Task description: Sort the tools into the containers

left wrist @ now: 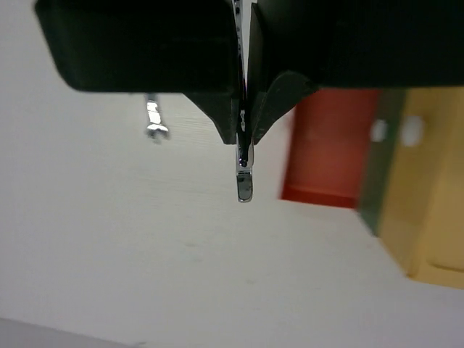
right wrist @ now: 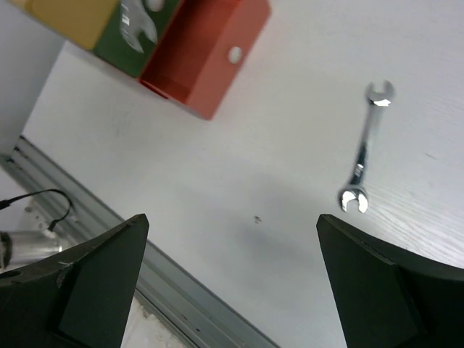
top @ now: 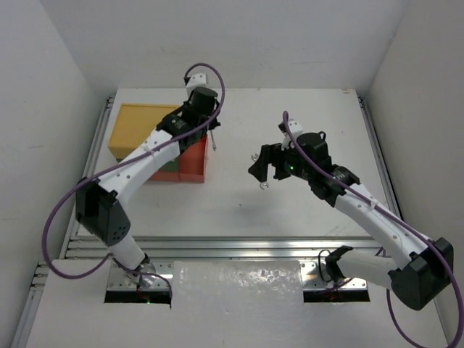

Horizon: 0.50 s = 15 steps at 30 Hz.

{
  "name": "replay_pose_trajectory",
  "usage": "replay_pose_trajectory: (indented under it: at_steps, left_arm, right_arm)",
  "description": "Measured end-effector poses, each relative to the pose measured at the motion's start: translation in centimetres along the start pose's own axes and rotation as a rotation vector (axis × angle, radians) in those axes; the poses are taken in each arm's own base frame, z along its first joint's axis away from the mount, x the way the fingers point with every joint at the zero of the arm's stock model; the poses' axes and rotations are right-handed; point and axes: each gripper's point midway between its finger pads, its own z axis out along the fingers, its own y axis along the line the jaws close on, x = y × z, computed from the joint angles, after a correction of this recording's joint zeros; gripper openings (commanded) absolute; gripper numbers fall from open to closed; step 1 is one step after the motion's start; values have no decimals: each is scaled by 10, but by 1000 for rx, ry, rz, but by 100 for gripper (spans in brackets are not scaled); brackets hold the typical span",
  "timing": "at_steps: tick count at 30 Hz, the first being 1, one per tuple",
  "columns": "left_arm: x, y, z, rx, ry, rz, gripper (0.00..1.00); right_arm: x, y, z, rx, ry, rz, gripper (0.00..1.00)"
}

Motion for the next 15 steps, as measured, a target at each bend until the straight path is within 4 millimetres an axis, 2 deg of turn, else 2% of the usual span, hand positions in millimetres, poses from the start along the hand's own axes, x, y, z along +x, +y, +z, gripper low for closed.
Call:
replay_pose_trajectory:
  at_steps: [3,6,8,10,11,14,15]
  left_arm:
    - [0,51,36,-186,60,100,0]
    - [19,98,69,-332,165,197,6]
    - [37,119,83,-387,249,251,10]
    - [50,131,91,-418,315,299,25]
    - [53,131,94,-419,329,310,37]
    - [51,126,94,-404,342,335,64]
    - [50,122,93,-395,339,334,67]
  right_arm:
    - [8,-21,-10,60,4,23,99]
    - [14,-34,-16,100,10,33,99]
    - [18,-37,-17,108,17,31,99]
    - [24,-42,-16,115,29,32,99]
    - [28,-43,-16,118,37,34,99]
    - [38,-49,-11,128,69,42,99]
    - [40,-51,-7,132,82,45,99]
